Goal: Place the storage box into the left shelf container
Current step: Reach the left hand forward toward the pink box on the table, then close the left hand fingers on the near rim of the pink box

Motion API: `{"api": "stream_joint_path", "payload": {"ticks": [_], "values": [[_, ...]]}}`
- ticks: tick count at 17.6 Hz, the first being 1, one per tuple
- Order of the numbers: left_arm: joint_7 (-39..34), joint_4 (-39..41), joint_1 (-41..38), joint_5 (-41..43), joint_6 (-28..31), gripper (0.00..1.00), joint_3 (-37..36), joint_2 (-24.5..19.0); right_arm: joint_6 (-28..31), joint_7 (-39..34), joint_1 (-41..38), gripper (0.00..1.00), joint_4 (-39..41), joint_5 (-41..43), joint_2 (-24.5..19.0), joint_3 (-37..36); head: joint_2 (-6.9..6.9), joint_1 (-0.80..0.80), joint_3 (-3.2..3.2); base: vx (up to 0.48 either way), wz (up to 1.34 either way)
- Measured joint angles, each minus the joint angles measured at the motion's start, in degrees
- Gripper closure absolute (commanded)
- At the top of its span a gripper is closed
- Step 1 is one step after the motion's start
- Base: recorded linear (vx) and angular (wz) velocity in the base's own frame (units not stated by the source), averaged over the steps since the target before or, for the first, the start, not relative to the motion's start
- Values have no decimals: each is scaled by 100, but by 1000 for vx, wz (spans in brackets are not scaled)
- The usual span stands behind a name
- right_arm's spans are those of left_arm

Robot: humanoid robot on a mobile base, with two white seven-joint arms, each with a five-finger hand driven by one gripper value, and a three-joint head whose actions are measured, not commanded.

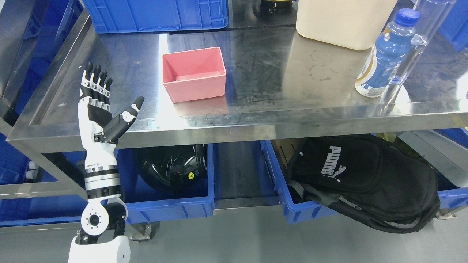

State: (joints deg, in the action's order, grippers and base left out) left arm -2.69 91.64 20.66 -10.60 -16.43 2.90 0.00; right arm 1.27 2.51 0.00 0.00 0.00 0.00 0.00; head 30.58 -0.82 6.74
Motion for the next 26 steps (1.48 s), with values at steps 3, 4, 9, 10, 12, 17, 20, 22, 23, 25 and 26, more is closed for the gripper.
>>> {"api": "stream_joint_path", "payload": {"ticks": [3,4,9,10,12,17,20,22,23,25,26], "values": [[18,-1,5,-2,32,0,54,0,0,0,0,0,0,0,0,0,0,0,0,0,0],[28,-4,23,-2,45,0,77,0,0,0,0,0,0,0,0,0,0,0,0,0,0],[1173,-14,492,2,221,0,297,-249,0,0,0,0,0,0,0,0,0,0,0,0,0],[1670,-16,641,6,356,0,340,-367,0,0,0,0,0,0,0,0,0,0,0,0,0],[2615,-22,974,58,688,0,398,-586,0,0,0,0,0,0,0,0,0,0,0,0,0],[5001,-73,1889,749,1208,2,276,-1215,0,0,0,0,0,0,0,0,0,0,0,0,0],[5443,-122,2311,1093,1617,3,27,-1445,0,17,-1,0,0,0,0,0,0,0,0,0,0],[5561,-186,2587,1308,1854,5,-199,-1561,0,22,0,0,0,0,0,0,0,0,0,0,0],[5590,-224,2717,1414,1952,6,-314,-1618,0,22,0,0,0,0,0,0,0,0,0,0,0],[5644,-300,2931,1566,2107,7,-525,-1704,0,8,0,0,0,0,0,0,0,0,0,0,0],[5710,-340,3032,1629,2200,7,-644,-1743,0,4,-1,0,0,0,0,0,0,0,0,0,0]]}}
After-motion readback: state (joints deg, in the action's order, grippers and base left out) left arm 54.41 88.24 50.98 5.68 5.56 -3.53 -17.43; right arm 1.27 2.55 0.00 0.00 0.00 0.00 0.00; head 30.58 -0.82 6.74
